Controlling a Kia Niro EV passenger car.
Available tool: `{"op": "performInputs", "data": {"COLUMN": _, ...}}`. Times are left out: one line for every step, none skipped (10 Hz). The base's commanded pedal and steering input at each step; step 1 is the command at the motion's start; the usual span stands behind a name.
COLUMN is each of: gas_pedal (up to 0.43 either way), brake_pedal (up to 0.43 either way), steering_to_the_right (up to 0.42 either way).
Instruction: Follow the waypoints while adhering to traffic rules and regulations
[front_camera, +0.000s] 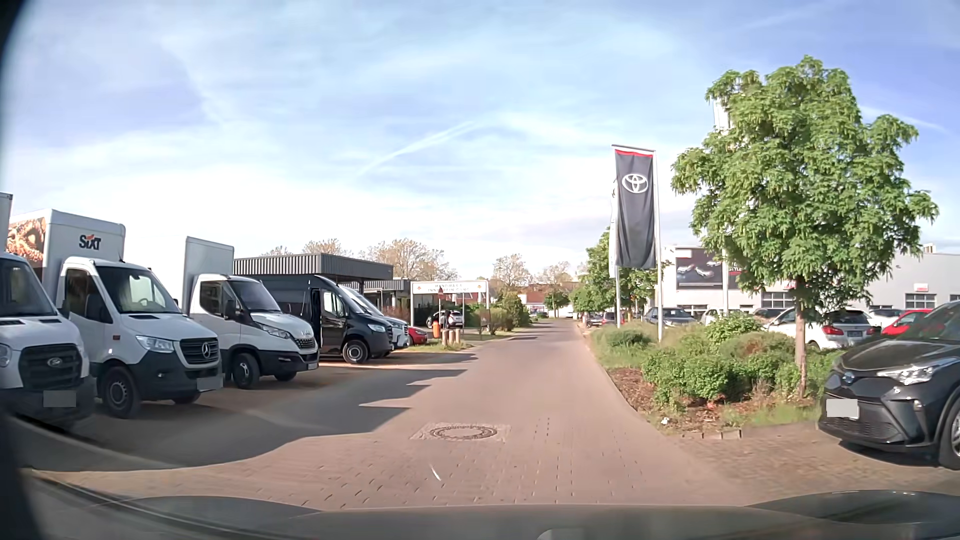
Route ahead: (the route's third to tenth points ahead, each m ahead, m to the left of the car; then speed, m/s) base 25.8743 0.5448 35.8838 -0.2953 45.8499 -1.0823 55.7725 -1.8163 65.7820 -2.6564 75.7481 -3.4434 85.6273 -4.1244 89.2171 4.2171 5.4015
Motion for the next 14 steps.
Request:
{"op": "performInputs", "data": {"gas_pedal": 0.311, "brake_pedal": 0.0, "steering_to_the_right": 0.025}}
{"op": "performInputs", "data": {"gas_pedal": 0.311, "brake_pedal": 0.0, "steering_to_the_right": 0.022}}
{"op": "performInputs", "data": {"gas_pedal": 0.319, "brake_pedal": 0.0, "steering_to_the_right": 0.02}}
{"op": "performInputs", "data": {"gas_pedal": 0.331, "brake_pedal": 0.0, "steering_to_the_right": 0.02}}
{"op": "performInputs", "data": {"gas_pedal": 0.331, "brake_pedal": 0.0, "steering_to_the_right": 0.02}}
{"op": "performInputs", "data": {"gas_pedal": 0.319, "brake_pedal": 0.0, "steering_to_the_right": 0.02}}
{"op": "performInputs", "data": {"gas_pedal": 0.311, "brake_pedal": 0.0, "steering_to_the_right": 0.018}}
{"op": "performInputs", "data": {"gas_pedal": 0.311, "brake_pedal": 0.0, "steering_to_the_right": 0.018}}
{"op": "performInputs", "data": {"gas_pedal": 0.299, "brake_pedal": 0.0, "steering_to_the_right": 0.018}}
{"op": "performInputs", "data": {"gas_pedal": 0.268, "brake_pedal": 0.0, "steering_to_the_right": 0.015}}
{"op": "performInputs", "data": {"gas_pedal": 0.26, "brake_pedal": 0.0, "steering_to_the_right": 0.009}}
{"op": "performInputs", "data": {"gas_pedal": 0.248, "brake_pedal": 0.0, "steering_to_the_right": 0.007}}
{"op": "performInputs", "data": {"gas_pedal": 0.209, "brake_pedal": 0.0, "steering_to_the_right": 0.007}}
{"op": "performInputs", "data": {"gas_pedal": 0.118, "brake_pedal": 0.0, "steering_to_the_right": 0.006}}
